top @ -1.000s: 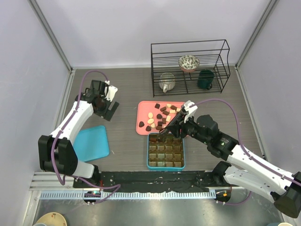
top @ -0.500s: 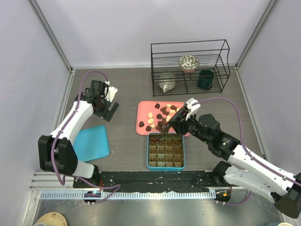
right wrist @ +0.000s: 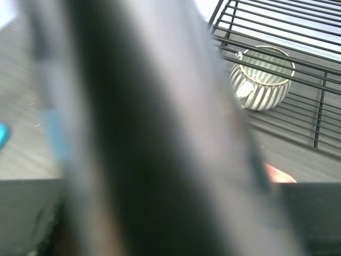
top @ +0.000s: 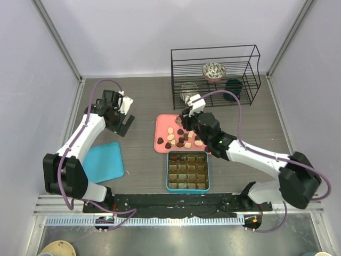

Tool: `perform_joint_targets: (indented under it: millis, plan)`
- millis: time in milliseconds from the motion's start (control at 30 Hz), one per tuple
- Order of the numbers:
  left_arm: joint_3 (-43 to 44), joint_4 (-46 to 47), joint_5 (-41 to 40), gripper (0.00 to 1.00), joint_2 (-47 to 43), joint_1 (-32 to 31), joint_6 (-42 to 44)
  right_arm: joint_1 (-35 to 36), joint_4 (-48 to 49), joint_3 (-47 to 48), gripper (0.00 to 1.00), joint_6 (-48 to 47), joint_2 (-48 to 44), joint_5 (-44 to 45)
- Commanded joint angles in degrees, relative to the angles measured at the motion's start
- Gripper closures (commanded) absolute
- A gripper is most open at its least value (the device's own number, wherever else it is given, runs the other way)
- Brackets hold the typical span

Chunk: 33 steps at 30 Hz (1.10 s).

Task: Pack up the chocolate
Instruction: Place the fake chocolate in the packing box, then pick up the fake chocolate from the plate.

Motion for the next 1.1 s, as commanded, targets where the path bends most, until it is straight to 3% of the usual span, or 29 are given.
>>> perform_joint_targets:
  millis: [0, 500, 1067]
  plan:
    - [1.6, 0.0, 0.0, 0.05, -1.2, 0.0, 0.5, -1.4, 12.2, 5.2, 0.65, -2.7, 6.8, 4.3]
    - [0.9, 0.2, -1.0, 0.05, -1.1, -0.1, 1.3, -4.0, 17.4, 8.2, 0.52, -2.7, 17.3, 3.3]
    - [-0.1, 0.8, -2.0, 0.05, -1.5, -0.1, 2.2, -4.6, 17.6, 6.8, 0.51, 0.5, 20.6, 1.0]
